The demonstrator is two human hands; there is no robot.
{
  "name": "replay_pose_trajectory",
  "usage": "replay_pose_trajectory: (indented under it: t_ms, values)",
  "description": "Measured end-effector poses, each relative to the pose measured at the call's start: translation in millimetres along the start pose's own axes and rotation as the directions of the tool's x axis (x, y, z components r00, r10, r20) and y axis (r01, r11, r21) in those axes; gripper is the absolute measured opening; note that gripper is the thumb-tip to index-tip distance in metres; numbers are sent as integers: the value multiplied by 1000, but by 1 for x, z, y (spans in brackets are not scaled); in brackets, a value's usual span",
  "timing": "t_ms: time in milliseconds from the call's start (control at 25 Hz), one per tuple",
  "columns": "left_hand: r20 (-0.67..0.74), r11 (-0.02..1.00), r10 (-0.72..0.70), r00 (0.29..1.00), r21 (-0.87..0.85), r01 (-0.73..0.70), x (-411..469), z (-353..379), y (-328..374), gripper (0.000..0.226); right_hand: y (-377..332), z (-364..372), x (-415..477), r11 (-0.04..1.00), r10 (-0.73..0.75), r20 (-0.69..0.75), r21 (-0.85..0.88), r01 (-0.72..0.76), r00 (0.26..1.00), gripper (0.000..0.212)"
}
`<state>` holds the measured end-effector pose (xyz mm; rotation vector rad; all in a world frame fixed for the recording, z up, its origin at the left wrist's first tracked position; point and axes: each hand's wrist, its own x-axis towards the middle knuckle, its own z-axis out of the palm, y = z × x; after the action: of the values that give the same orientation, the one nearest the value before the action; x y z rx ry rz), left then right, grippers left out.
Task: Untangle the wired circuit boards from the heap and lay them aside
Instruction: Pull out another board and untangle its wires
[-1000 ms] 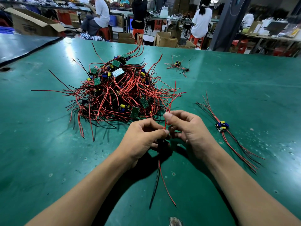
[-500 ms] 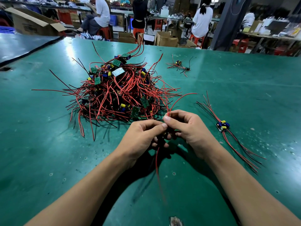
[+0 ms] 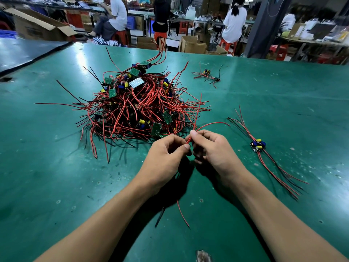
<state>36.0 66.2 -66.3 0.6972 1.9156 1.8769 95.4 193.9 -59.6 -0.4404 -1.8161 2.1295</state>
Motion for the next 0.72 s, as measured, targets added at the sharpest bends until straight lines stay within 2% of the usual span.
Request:
replay_pose_trajectory:
  t_ms: [80, 160, 200, 320, 480, 600, 720]
  values:
    - [4, 1000, -11, 1000, 6, 11, 0, 0, -1, 16, 4, -1, 1, 999, -22, -10, -40, 22, 1000, 29]
    - [-1, 1000, -26, 1000, -8, 26, -1, -1, 0, 20, 4, -3, 0, 995, -45, 24, -88, 47, 999, 14]
    - [1, 999, -38, 999, -28, 38, -1, -1, 0, 20, 5, -4, -1, 997, -34, 57, -71, 38, 998, 9]
    - [23, 987, -74, 997, -142, 76, -1, -3, 0, 19, 5, -8, -1, 998, 26, 123, 51, -32, 992, 15]
    - [13, 982, -79, 997, -171, 80, 2, -2, 2, 19, 5, -10, 6, 994, -23, -44, -110, 18, 999, 23]
    - [47, 975, -86, 995, -202, 94, 2, -2, 4, 19, 3, -8, 12, 1000, -3, -165, 13, 6, 986, 30]
    - [115, 974, -85, 990, -198, 107, 0, 1, 3, 19, -6, -16, 18, 976, -2, -284, 206, 63, 959, 18]
